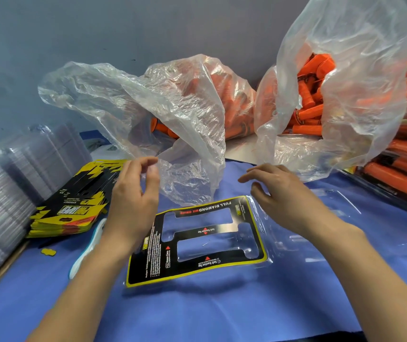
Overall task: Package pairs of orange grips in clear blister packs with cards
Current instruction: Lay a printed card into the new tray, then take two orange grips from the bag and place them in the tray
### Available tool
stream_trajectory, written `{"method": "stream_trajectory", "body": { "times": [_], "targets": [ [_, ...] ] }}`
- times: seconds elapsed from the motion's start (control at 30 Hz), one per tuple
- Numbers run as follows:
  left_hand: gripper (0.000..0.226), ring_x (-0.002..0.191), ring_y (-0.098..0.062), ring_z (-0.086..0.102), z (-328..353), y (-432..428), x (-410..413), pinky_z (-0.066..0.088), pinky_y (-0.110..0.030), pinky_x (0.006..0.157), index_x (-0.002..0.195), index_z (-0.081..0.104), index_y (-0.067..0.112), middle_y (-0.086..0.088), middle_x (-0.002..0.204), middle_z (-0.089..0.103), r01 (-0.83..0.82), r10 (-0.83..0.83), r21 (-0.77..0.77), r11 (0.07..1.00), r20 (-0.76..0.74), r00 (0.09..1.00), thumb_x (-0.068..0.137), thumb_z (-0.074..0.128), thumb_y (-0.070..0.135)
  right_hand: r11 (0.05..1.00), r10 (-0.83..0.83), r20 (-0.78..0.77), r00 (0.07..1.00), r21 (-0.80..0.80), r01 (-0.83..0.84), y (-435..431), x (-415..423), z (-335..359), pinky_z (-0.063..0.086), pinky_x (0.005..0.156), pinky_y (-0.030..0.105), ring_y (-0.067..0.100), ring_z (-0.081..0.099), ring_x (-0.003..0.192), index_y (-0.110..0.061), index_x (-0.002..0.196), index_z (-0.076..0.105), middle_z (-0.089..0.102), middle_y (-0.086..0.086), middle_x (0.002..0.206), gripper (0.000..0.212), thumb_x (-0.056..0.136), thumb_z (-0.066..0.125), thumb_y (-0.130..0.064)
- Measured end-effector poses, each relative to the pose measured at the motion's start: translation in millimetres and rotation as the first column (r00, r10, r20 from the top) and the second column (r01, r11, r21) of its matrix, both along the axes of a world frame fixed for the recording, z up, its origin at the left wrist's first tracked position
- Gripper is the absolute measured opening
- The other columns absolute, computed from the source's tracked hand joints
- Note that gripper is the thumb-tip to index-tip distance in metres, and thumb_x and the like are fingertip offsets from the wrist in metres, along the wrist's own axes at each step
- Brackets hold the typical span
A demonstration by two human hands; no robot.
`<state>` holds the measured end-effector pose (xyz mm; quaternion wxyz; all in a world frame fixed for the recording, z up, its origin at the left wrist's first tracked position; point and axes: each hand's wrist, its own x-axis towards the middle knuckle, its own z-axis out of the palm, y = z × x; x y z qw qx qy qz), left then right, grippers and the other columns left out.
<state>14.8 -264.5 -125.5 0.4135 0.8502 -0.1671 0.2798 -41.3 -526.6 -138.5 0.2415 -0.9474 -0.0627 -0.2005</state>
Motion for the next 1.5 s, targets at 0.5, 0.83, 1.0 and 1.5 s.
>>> {"method": "stream_trajectory", "body": {
  "times": [0.5,0.83,1.0,1.5],
  "targets": [
    [0.034,0.099,-0.016,0.064,36.9,-240.0,22.8,0.049,-0.027,0.091,0.106,0.068,0.010,-0.002,0.102,0.068,0.580,-0.552,0.088,0.810,-0.222,0.804,0.088,0.040,0.004,0.804,-0.307,-0.103,0.946,0.504,0.315,-58.2,19.8,11.9,0.047,0.081,0.041,0.032,0.058,0.103,-0.018,0.119,0.058,0.066,0.010,0.113,0.028,0.097,0.042,-0.017],
    [0.054,0.134,-0.040,0.038,2.7,-391.9,139.4,0.034,-0.039,0.107,0.146,0.033,0.007,-0.023,0.150,0.031,0.329,-0.174,0.302,0.894,-0.443,0.879,0.096,0.049,0.020,0.204,-0.254,-0.228,0.940,0.937,0.283,-127.6,26.3,9.1,0.042,0.073,0.037,0.022,0.054,0.080,-0.013,0.082,0.065,0.055,-0.001,0.073,0.029,0.096,0.040,-0.009],
    [0.071,0.145,-0.033,0.025,18.2,-425.0,220.0,0.023,-0.041,0.118,0.155,0.019,0.017,-0.013,0.162,0.014,0.220,-0.087,0.322,0.921,-0.380,0.921,0.094,0.055,0.029,0.128,-0.143,-0.224,0.964,0.962,0.243,-137.1,29.0,6.0,0.048,0.080,0.034,0.016,0.061,0.087,-0.024,0.075,0.068,0.062,-0.011,0.075,0.032,0.096,0.044,-0.017],
    [0.040,0.102,-0.035,0.060,32.0,-410.4,199.6,0.047,-0.042,0.080,0.130,0.037,0.007,-0.012,0.109,0.060,0.092,-0.086,0.305,0.948,-0.033,0.996,0.095,0.051,0.021,0.178,-0.158,-0.192,0.969,0.959,0.219,-150.7,30.8,7.0,0.050,0.086,0.034,0.017,0.064,0.096,-0.030,0.087,0.067,0.068,-0.010,0.089,0.024,0.095,0.046,-0.020]
  ]
}}
